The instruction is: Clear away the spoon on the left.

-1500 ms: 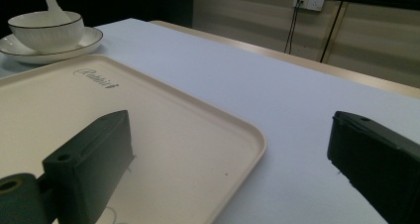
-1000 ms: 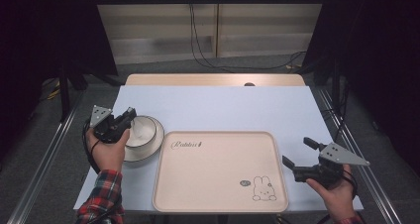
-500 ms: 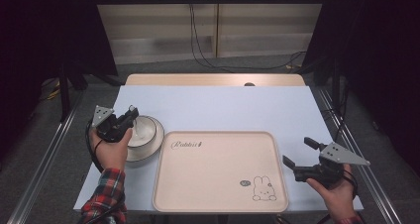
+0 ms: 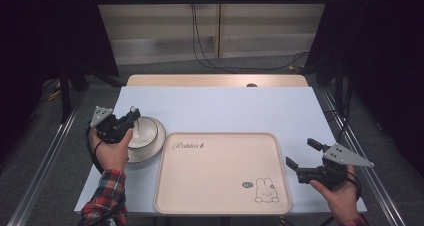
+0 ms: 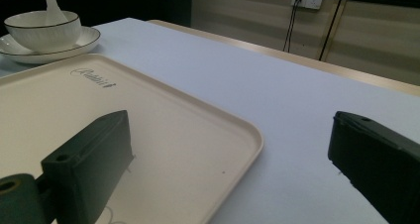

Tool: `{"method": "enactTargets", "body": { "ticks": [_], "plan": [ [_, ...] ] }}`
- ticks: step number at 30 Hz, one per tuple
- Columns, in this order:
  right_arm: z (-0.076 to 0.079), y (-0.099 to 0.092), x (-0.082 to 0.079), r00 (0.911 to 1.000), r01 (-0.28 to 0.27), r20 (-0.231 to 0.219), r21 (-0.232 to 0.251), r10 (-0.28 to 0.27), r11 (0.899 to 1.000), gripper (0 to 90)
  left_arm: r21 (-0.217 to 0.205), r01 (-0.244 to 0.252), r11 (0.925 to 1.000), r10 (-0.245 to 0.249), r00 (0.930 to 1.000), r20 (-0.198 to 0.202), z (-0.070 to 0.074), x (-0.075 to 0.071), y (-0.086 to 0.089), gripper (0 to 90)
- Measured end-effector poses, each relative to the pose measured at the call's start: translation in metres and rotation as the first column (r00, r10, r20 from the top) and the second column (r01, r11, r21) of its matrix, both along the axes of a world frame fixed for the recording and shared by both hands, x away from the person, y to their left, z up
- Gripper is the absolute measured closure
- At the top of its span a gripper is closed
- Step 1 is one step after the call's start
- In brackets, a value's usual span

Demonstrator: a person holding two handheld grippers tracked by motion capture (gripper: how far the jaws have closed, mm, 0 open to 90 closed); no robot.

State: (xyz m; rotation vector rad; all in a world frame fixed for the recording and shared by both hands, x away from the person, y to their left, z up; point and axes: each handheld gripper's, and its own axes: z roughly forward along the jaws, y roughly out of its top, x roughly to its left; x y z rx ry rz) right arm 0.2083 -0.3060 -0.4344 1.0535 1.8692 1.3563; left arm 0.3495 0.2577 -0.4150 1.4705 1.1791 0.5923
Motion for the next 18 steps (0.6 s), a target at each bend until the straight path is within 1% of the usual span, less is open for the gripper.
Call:
{"method": "enactTargets", "body": {
  "ticks": [4,7,8,9,10,11,14,15,17,18],
  "plan": [
    [0.000,0.000,0.000,1.0000,0.002,0.000,0.001,-0.002,1.000,2.7,-0.020,-0.002,0.9998,0.002,1.0000,0.006,0.007,-0.001,0.002,85.4],
    [0.000,0.000,0.000,1.0000,0.002,0.000,0.000,-0.002,1.000,2.6,-0.025,0.008,0.9997,-0.008,1.0000,0.005,0.012,-0.003,0.003,85.4],
    [0.000,0.000,0.000,1.0000,0.003,-0.001,0.001,-0.003,1.000,2.6,-0.027,0.005,0.9996,-0.005,1.0000,0.005,0.013,-0.003,0.003,85.4],
    [0.000,0.000,0.000,1.0000,0.003,-0.001,0.000,-0.003,1.000,2.6,-0.028,0.013,0.9995,-0.013,0.9999,0.002,0.015,-0.003,0.003,85.4],
    [0.000,0.000,0.000,1.0000,0.002,0.002,-0.001,-0.002,1.000,2.6,-0.031,0.016,0.9994,-0.015,0.9999,0.006,0.017,-0.004,0.003,85.5],
    [0.000,0.001,0.000,1.0000,0.000,-0.001,0.000,0.000,1.000,2.6,-0.033,0.006,0.9994,-0.006,0.9999,0.008,0.018,-0.004,0.003,85.4],
    [0.000,0.001,0.000,1.0000,0.002,0.000,-0.001,-0.002,1.000,2.6,-0.047,0.019,0.9987,-0.018,0.9997,0.014,0.023,-0.005,0.003,85.5],
    [0.000,0.001,0.000,1.0000,0.000,-0.002,0.000,0.000,1.000,2.6,-0.039,0.027,0.9989,-0.026,0.9995,0.016,0.025,-0.006,0.003,85.5],
    [0.000,0.001,0.000,1.0000,0.000,-0.001,0.000,0.000,1.000,2.6,-0.044,0.029,0.9986,-0.028,0.9994,0.020,0.027,-0.006,0.002,85.5],
    [0.000,0.001,0.000,1.0000,0.001,-0.002,0.000,-0.001,1.000,2.6,-0.057,0.026,0.9980,-0.025,0.9994,0.023,0.029,-0.006,0.000,85.4]
  ]
}}
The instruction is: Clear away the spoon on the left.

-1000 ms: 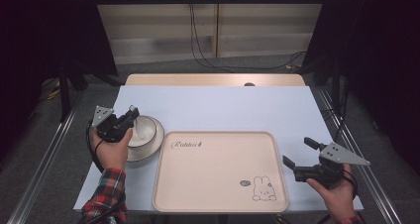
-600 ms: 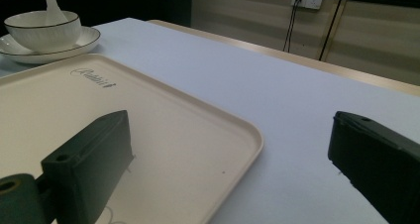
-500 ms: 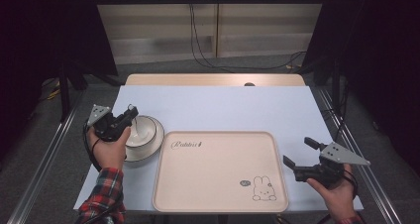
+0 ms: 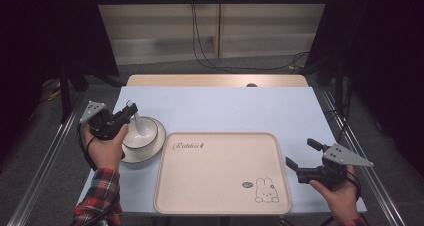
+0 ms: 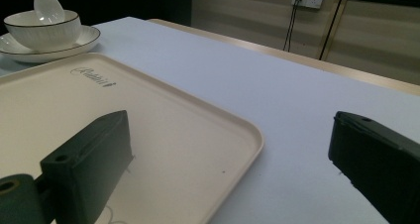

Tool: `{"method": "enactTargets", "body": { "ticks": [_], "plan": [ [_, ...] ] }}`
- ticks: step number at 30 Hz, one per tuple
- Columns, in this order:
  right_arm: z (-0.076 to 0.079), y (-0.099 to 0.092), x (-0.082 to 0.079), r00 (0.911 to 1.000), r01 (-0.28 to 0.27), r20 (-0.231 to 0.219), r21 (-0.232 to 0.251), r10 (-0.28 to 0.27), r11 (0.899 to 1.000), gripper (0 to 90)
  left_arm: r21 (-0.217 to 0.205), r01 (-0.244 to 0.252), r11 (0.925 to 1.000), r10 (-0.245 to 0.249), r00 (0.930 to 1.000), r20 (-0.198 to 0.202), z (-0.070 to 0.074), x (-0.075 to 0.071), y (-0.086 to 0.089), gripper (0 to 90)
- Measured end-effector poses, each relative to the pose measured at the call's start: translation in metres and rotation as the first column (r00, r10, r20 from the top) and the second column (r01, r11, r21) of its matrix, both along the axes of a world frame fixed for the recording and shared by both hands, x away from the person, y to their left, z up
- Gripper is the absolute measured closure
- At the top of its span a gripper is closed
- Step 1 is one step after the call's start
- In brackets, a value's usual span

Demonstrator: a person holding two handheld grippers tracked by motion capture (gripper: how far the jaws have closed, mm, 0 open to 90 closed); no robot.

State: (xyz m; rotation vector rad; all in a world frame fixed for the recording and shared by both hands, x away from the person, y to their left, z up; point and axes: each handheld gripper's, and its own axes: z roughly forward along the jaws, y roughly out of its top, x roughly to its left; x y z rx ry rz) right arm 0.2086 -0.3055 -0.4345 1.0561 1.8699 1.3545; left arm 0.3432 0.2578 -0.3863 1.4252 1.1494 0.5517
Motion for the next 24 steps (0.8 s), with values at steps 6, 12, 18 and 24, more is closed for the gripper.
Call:
{"method": "enactTargets", "body": {
  "ticks": [6,12,18,24],
  "plan": [
    [0.000,0.000,0.000,1.0000,0.002,-0.001,-0.002,-0.002,1.000,2.6,-0.016,0.023,0.9996,-0.023,0.9997,0.002,0.005,-0.001,-0.002,85.4],
    [0.000,0.000,0.000,1.0000,0.000,0.000,-0.002,0.000,1.000,2.4,-0.017,0.046,0.9988,-0.046,0.9990,0.002,0.013,-0.003,-0.005,85.5],
    [0.000,0.001,0.000,1.0000,-0.005,-0.004,-0.003,0.005,1.000,2.1,-0.026,0.069,0.9973,-0.068,0.9975,0.018,0.023,-0.005,-0.011,85.5],
    [0.000,0.001,0.000,1.0000,-0.004,-0.006,-0.010,0.004,1.000,1.7,-0.025,0.101,0.9945,-0.101,0.9947,0.020,0.029,-0.007,-0.017,85.5]
  ]
}}
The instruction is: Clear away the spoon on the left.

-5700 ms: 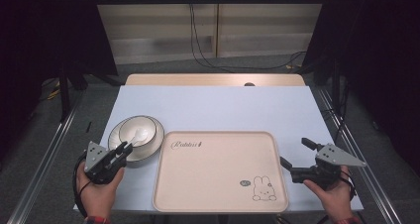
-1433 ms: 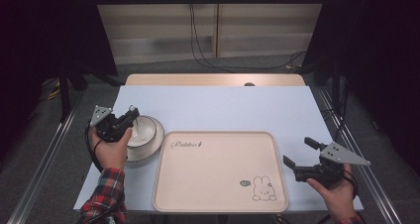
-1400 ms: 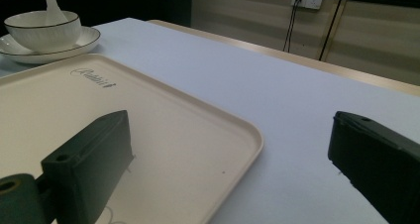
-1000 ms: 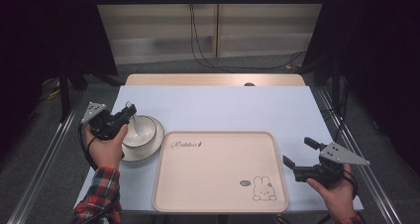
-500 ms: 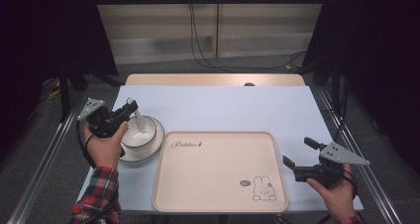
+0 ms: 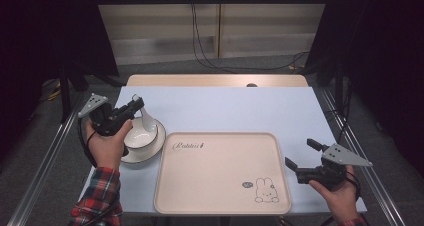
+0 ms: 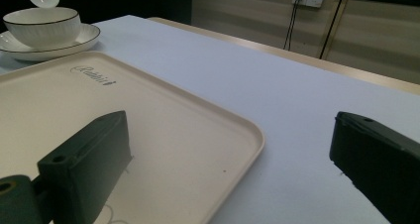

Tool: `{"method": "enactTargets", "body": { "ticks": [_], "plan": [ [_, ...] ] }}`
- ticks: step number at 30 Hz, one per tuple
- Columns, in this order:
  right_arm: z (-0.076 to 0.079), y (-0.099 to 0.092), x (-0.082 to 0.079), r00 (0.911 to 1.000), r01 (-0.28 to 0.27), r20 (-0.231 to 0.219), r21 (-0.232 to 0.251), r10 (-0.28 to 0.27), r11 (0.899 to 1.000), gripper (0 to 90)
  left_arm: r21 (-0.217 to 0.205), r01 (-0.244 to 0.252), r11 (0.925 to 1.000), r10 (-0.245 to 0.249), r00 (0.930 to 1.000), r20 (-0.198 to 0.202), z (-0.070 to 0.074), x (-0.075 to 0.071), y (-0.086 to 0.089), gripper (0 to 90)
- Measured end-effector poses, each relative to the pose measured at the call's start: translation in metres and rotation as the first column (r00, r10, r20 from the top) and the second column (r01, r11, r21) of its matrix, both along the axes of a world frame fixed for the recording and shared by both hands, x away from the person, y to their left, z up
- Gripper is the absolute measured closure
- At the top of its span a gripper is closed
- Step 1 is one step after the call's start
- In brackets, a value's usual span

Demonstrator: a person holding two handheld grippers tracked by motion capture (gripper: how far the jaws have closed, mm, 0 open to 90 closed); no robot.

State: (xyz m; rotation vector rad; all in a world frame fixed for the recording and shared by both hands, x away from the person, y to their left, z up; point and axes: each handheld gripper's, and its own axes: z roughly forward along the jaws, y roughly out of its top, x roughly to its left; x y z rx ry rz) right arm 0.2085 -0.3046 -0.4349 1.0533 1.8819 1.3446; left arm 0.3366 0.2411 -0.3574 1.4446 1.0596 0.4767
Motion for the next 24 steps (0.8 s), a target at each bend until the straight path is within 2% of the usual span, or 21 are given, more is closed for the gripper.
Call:
{"method": "enactTargets", "body": {
  "ticks": [6,7,9,11,24],
  "plan": [
    [-0.001,0.001,0.000,1.0000,0.003,-0.003,-0.001,-0.003,1.000,1.1,-0.013,0.026,0.9996,-0.026,0.9997,-0.001,0.004,-0.002,-0.006,85.6],
    [-0.001,0.001,0.000,1.0000,0.002,-0.004,0.000,-0.002,1.000,0.9,-0.028,0.026,0.9993,-0.026,0.9997,0.001,0.004,-0.002,-0.007,85.6],
    [-0.001,0.001,0.000,1.0000,0.003,-0.003,0.000,-0.003,1.000,0.7,-0.012,0.036,0.9993,-0.036,0.9993,0.000,0.005,-0.002,-0.009,85.6],
    [-0.001,0.001,0.000,1.0000,0.004,-0.003,0.000,-0.004,1.000,0.6,-0.025,0.050,0.9984,-0.050,0.9987,-0.003,0.006,-0.003,-0.012,85.5],
    [-0.002,0.000,0.001,1.0000,-0.007,-0.005,0.003,0.007,1.000,0.3,-0.020,0.106,0.9942,-0.106,0.9942,-0.020,0.007,-0.006,-0.025,85.6]
  ]
}}
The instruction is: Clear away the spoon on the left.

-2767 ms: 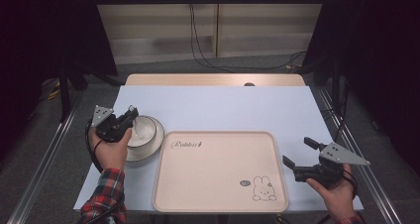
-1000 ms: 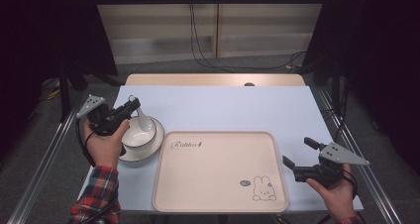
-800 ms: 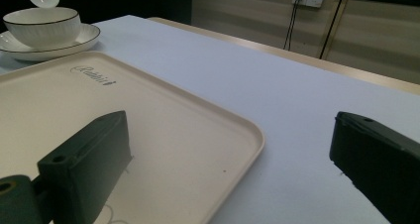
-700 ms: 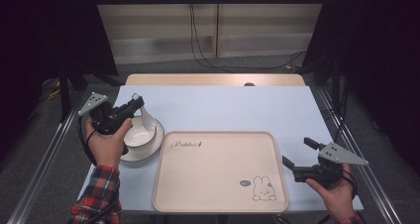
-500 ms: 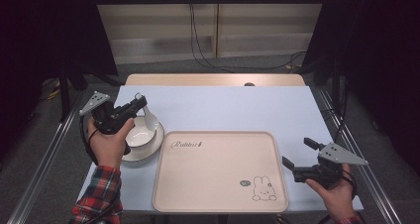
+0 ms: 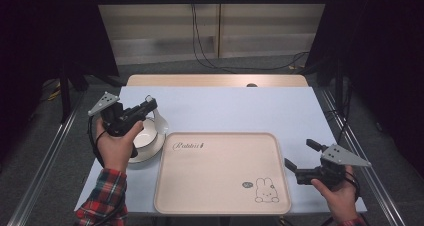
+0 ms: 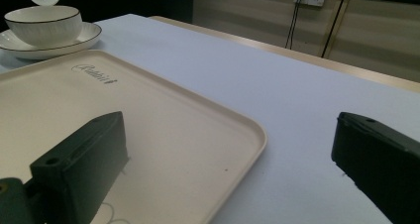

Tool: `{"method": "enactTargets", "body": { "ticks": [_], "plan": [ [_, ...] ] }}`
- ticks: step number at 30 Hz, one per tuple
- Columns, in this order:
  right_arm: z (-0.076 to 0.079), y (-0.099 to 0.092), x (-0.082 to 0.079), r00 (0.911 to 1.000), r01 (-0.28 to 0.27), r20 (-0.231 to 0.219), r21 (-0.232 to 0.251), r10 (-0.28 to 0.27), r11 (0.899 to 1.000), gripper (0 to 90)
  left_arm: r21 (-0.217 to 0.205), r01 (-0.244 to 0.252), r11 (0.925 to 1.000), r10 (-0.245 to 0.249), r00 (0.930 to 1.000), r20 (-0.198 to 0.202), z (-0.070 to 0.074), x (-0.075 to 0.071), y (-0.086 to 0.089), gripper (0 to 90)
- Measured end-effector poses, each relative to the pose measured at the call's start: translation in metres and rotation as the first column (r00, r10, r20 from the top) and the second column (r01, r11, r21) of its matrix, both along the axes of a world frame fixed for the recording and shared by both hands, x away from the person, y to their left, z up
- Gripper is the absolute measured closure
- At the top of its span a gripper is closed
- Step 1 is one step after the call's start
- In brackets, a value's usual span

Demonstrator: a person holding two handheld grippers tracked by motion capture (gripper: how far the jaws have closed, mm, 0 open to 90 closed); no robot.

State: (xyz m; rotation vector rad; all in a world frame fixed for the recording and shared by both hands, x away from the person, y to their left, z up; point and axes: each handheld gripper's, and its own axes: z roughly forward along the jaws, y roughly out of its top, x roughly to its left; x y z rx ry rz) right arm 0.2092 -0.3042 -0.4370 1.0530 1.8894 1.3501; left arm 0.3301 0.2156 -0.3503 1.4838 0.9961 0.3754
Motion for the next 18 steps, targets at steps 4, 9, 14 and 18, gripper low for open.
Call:
{"method": "enactTargets", "body": {
  "ticks": [4,9,14,18],
  "plan": [
    [-0.0008,-0.0015,0.0008,0.9999,0.008,-0.014,0.012,-0.008,1.000,0.3,0.001,0.008,1.0000,-0.008,1.0000,-0.003,-0.0003,-0.0010,-0.0022,85.6],
    [-0.0009,-0.0019,0.0010,0.9998,0.012,-0.014,0.020,-0.012,1.000,0.0,-0.008,0.025,0.9997,-0.025,0.9997,-0.007,-0.0011,-0.0031,-0.0046,85.6],
    [-0.0017,-0.0007,0.0018,0.9999,0.007,-0.016,0.013,-0.007,1.000,0.0,-0.009,0.035,0.9994,-0.035,0.9993,-0.013,-0.0010,-0.0049,-0.0072,85.6],
    [-0.0018,-0.0007,0.0018,0.9999,0.006,-0.016,0.007,-0.006,1.000,0.0,-0.010,0.049,0.9987,-0.049,0.9987,-0.013,-0.0020,-0.0060,-0.0103,85.6]
  ]
}}
